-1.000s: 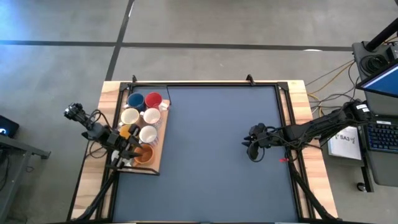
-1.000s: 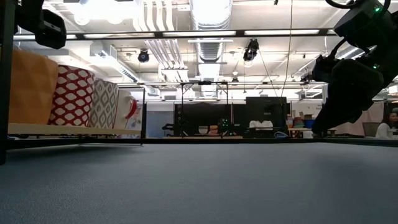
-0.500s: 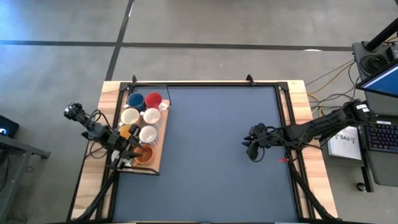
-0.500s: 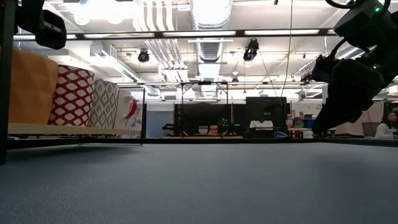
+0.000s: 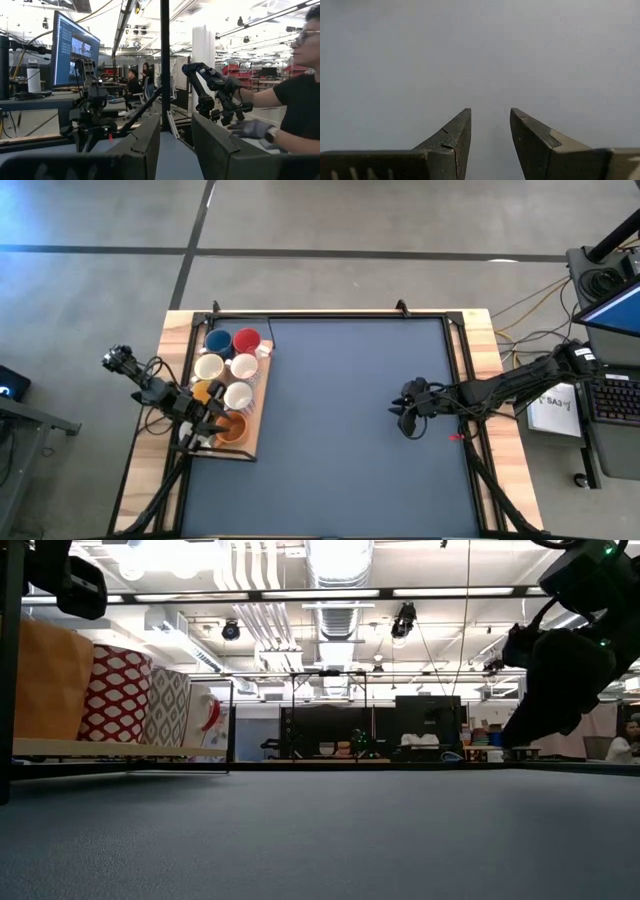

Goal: Place coffee mugs
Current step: Return to home position

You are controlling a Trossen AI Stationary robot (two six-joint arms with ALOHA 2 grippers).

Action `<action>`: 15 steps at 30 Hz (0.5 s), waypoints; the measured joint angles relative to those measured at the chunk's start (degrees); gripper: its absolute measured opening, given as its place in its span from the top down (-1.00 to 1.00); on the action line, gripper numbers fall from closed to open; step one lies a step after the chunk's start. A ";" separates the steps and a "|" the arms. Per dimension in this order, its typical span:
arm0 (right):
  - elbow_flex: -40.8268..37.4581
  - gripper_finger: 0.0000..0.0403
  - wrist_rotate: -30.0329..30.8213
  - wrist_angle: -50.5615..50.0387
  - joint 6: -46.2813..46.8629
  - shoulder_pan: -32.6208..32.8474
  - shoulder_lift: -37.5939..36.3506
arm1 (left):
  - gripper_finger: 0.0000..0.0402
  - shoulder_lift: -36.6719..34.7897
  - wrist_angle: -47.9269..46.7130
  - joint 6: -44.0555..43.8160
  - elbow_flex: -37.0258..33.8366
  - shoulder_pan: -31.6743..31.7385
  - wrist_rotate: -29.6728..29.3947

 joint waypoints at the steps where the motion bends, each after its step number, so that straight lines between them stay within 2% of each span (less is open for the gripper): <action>1: 0.00 0.38 0.00 -0.36 0.00 -0.01 -0.53 | 0.53 0.06 -0.01 0.00 0.02 0.00 0.00; 7: -0.72 0.38 0.43 -14.97 -0.01 -0.07 -8.19 | 0.53 0.04 0.00 0.00 0.00 0.00 0.00; 15: -4.19 0.38 0.20 -13.04 0.00 -0.07 -19.27 | 0.53 0.37 0.00 -0.01 0.00 0.00 -0.02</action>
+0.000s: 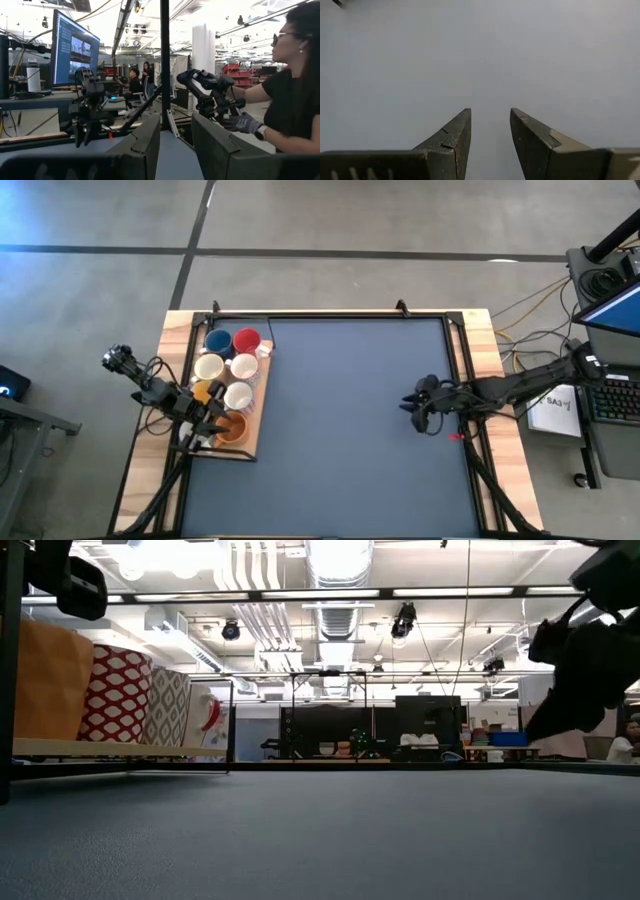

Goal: Place coffee mugs
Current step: Return to home position

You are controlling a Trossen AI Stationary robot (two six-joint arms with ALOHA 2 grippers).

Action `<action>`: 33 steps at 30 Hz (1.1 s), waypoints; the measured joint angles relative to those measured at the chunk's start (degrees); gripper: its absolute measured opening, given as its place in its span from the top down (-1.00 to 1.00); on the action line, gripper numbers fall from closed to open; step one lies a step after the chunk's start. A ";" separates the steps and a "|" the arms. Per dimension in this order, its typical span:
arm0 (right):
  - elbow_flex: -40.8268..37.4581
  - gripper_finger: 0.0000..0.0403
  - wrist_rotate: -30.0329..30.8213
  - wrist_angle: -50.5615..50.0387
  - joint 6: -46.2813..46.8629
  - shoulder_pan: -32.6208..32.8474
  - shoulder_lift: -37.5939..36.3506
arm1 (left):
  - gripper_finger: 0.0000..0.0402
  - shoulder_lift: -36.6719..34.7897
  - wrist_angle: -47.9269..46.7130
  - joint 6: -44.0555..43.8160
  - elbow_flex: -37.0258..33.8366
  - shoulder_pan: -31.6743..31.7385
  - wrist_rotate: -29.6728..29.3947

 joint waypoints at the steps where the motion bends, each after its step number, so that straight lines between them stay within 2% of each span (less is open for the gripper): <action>1: -0.47 0.38 0.00 1.06 0.00 0.00 -1.25 | 0.53 0.00 0.00 0.00 0.00 0.00 0.00; 7: -1.60 0.38 0.02 7.54 0.00 -0.34 -6.33 | 0.53 0.00 0.00 0.01 0.00 0.00 0.00; 20: -1.67 0.38 -0.17 20.05 0.00 -0.61 -9.00 | 0.53 0.00 0.00 0.01 0.00 0.00 0.00; 33: -2.30 0.38 -0.20 20.66 0.01 -1.68 -17.35 | 0.53 0.00 0.00 0.00 0.00 0.00 0.00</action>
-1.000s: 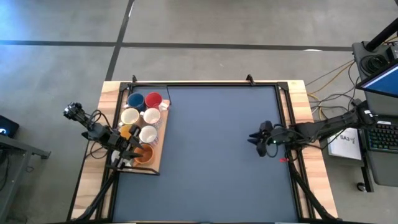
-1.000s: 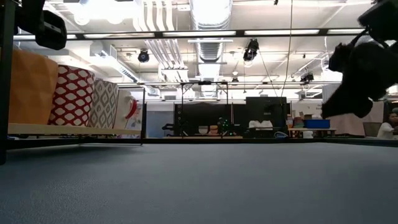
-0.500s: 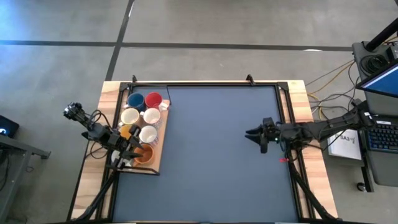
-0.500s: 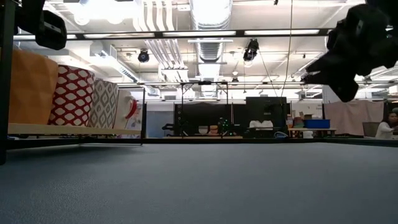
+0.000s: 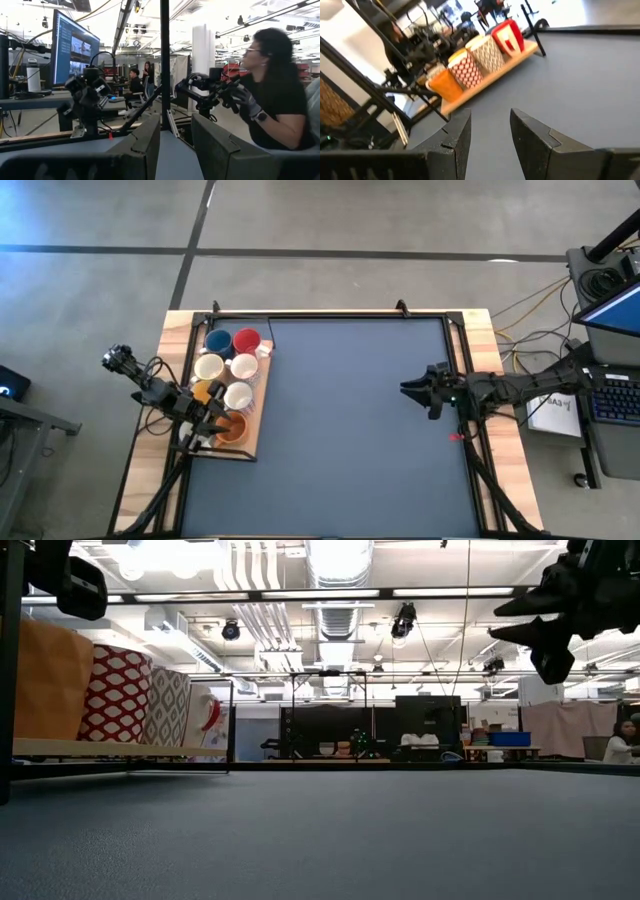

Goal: Place coffee mugs
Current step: Return to home position

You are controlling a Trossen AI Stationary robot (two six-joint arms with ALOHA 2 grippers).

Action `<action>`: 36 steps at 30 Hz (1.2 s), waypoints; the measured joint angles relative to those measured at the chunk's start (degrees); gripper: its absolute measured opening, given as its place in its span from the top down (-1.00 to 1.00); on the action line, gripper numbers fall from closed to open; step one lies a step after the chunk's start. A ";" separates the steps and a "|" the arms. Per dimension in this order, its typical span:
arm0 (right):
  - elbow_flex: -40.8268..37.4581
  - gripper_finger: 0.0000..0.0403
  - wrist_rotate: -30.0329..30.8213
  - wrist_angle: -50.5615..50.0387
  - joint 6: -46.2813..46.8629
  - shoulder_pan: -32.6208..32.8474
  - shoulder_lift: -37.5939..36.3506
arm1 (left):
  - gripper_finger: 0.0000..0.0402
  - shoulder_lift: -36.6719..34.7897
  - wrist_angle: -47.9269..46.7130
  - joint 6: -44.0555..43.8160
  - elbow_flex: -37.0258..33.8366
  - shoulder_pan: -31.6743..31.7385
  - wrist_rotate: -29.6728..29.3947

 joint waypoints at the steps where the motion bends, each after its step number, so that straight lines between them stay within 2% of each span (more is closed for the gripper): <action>1: -0.11 0.38 0.00 -0.09 -0.01 -0.39 -0.75 | 0.53 0.00 0.00 -0.01 0.00 0.00 0.00; 15: -0.93 0.38 0.01 -0.28 -0.01 -5.79 -11.81 | 0.53 0.00 0.00 -0.01 0.00 0.00 0.00; 23: -0.93 0.38 0.00 -0.34 -0.01 -9.78 -12.31 | 0.53 0.00 -0.01 -0.01 0.00 -0.02 0.00; 36: -0.93 0.38 0.00 -0.35 -0.01 -20.89 -12.31 | 0.53 0.00 0.00 -0.01 0.00 -0.02 0.00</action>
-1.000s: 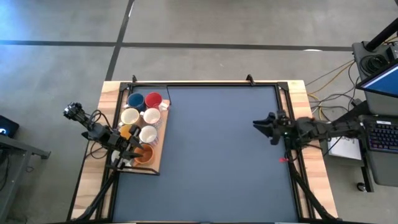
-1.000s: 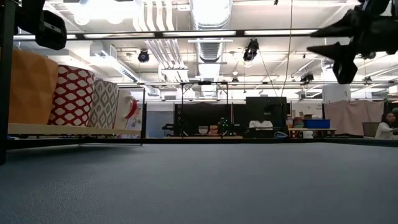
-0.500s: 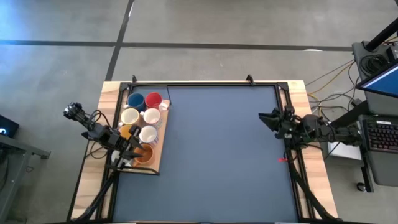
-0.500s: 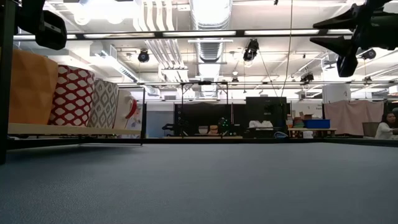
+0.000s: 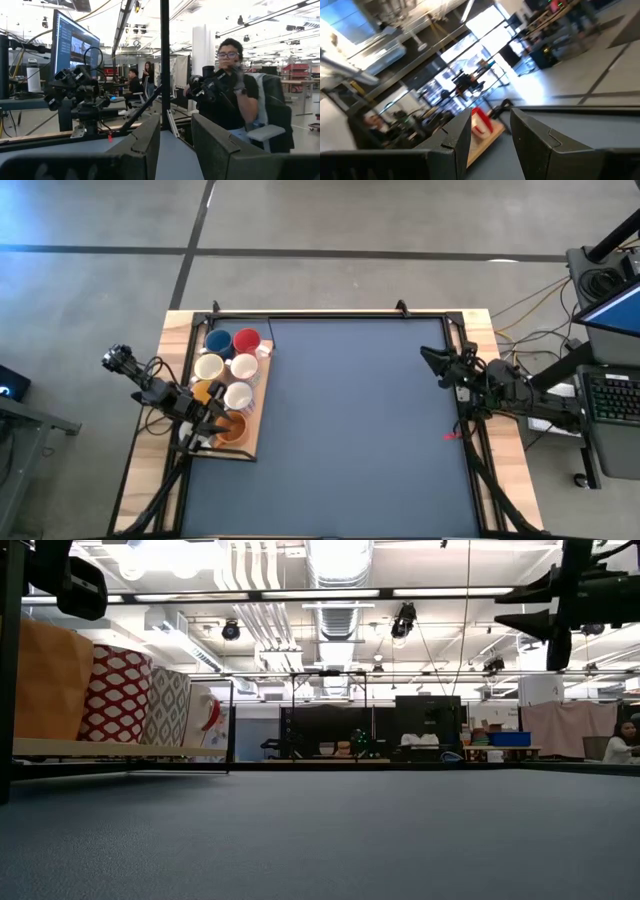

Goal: Place coffee mugs
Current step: Return to home position

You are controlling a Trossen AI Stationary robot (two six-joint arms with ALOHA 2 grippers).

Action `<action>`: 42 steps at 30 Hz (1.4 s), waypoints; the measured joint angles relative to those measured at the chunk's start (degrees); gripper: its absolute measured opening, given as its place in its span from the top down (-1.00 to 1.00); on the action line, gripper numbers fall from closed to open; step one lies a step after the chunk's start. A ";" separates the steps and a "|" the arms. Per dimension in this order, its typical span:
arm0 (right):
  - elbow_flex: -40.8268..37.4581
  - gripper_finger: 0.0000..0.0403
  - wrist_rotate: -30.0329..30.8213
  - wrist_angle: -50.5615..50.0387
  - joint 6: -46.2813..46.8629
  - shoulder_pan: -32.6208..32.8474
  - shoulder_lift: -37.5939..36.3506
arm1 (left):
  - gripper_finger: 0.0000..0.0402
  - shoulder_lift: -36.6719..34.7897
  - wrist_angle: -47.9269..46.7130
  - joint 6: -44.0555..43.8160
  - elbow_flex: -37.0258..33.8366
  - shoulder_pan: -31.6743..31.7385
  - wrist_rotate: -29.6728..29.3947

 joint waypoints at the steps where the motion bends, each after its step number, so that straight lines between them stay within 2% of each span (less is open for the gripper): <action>1: 0.00 0.38 0.00 0.00 0.00 -1.10 0.00 | 0.53 0.00 0.00 0.00 0.00 0.00 0.00; 8: 0.02 0.38 0.00 -0.01 0.00 -8.17 0.00 | 0.53 0.00 0.01 0.00 0.00 0.00 0.00; 16: 0.02 0.38 0.00 0.00 0.00 -13.06 0.00 | 0.53 0.00 0.01 0.00 0.00 0.00 0.00; 42: 0.04 0.38 0.00 0.00 0.00 -13.53 0.02 | 0.53 0.00 0.00 0.00 0.00 0.00 0.01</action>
